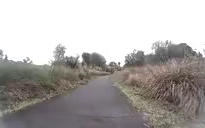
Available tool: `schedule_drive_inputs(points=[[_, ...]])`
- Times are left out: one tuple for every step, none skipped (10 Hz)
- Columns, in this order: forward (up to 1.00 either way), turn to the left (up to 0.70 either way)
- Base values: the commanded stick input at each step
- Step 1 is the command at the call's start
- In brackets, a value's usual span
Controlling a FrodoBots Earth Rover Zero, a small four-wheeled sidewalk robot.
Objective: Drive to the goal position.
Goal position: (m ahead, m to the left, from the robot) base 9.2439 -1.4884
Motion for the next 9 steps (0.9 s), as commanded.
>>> schedule_drive_inputs(points=[[0.0, 0.85], [0.0, 0.85], [0.0, 0.85], [0.0, 0.85], [0.0, 0.85], [0.0, 0.85], [0.0, 0.85], [0.0, 0.85], [0.0, 0.85]])
